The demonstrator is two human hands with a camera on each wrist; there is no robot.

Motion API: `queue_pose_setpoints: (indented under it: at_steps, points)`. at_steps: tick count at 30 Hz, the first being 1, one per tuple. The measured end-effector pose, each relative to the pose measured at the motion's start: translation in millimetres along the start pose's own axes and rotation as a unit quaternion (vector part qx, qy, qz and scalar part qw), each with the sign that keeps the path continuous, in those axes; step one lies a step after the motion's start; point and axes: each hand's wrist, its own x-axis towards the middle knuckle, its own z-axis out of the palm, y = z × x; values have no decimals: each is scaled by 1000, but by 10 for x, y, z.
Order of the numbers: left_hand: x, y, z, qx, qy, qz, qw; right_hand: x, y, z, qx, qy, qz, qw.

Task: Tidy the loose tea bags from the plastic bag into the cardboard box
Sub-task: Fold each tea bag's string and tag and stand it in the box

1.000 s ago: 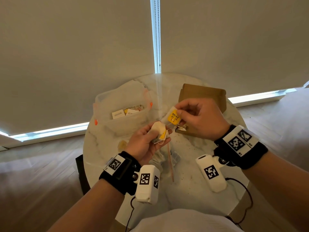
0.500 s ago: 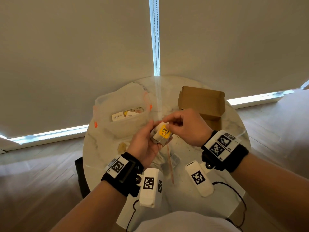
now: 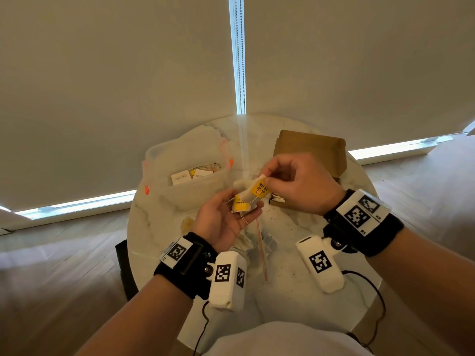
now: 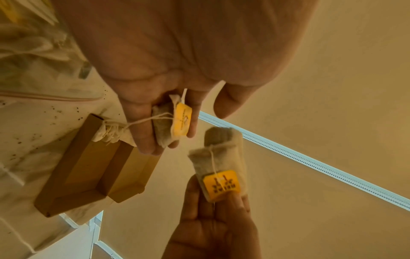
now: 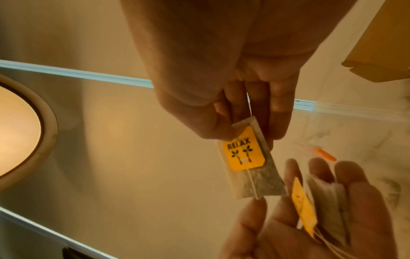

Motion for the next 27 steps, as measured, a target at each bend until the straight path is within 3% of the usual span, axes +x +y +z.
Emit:
queue_pose_setpoints:
  at_steps: [4,11,15,18,21,24,27]
  points:
    - [13,10,-32,-11,-8,3,1000,19,-57,-127,44,23,9,999]
    - [40,-8,-96,71,8,28,997,56,-83,-263,81,67,-4,994]
    - [24,-9,-121,188,25,67,980,51,-34,-257,53,37,19,998]
    - [31,61,-65,246,26,111,963,38,25,-227,-31,-7,16,999]
    - [50,201,1,402,-26,198,894,35,22,-161,-112,-67,-15,991]
    - [78,282,89,542,-71,216,809,51,-7,-107,-139,-94,-38,985]
    - [146,250,106,591,-49,230,772,55,2,-92,-154,-70,-46,985]
